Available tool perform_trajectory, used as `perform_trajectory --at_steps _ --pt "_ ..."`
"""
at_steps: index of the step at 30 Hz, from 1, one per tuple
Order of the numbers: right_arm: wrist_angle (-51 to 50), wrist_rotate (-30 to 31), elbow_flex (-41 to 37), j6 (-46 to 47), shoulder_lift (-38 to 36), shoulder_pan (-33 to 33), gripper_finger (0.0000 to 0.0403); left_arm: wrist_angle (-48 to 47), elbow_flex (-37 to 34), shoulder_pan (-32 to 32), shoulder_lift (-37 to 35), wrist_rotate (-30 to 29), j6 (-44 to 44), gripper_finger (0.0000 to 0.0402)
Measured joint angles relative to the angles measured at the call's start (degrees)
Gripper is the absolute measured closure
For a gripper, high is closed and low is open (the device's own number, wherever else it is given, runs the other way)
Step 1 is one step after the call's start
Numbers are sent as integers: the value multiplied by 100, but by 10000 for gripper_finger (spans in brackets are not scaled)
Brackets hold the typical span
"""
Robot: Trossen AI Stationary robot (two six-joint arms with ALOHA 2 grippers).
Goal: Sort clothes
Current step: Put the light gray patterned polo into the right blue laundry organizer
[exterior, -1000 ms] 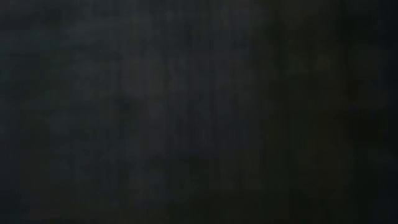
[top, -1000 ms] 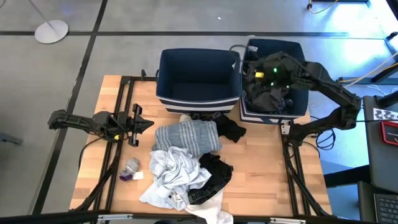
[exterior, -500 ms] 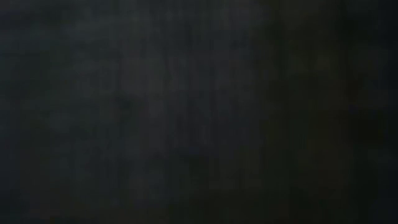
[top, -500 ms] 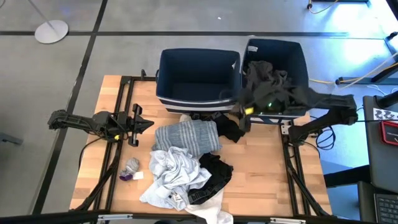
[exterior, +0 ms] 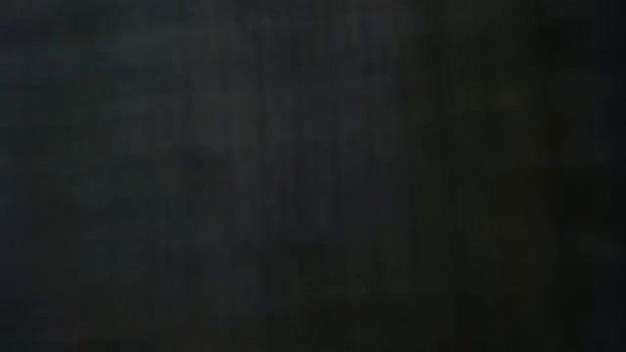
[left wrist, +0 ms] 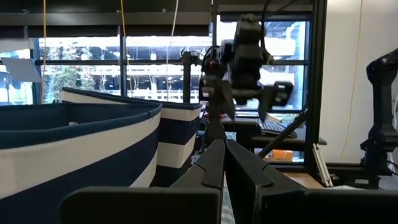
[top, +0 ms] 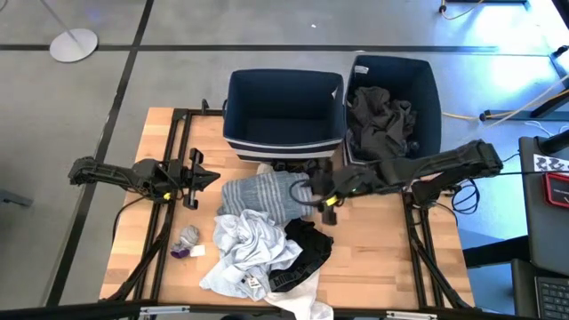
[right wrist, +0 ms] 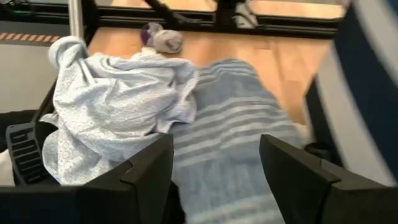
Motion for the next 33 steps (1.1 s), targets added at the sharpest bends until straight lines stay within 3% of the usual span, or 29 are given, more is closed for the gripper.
perform_trajectory --at_steps 10,19,27,30,33 --pt "1198 -601 -17 -587 1153 494 162 -34 -1 2 0 -9 26 398" --pt "2401 -606 -18 -921 2011 1105 162 -41 0 2 -2 -13 28 398" --pt "3244 -603 -16 -1084 2593 1276 162 -42 -1 2 0 -32 26 398" --pt "3538 -443 -16 -1304 2848 1252 162 -41 0 0 0 -31 28 398" --pt "3794 152 -16 -1664 3093 1179 162 -41 0 1 0 -32 28 398"
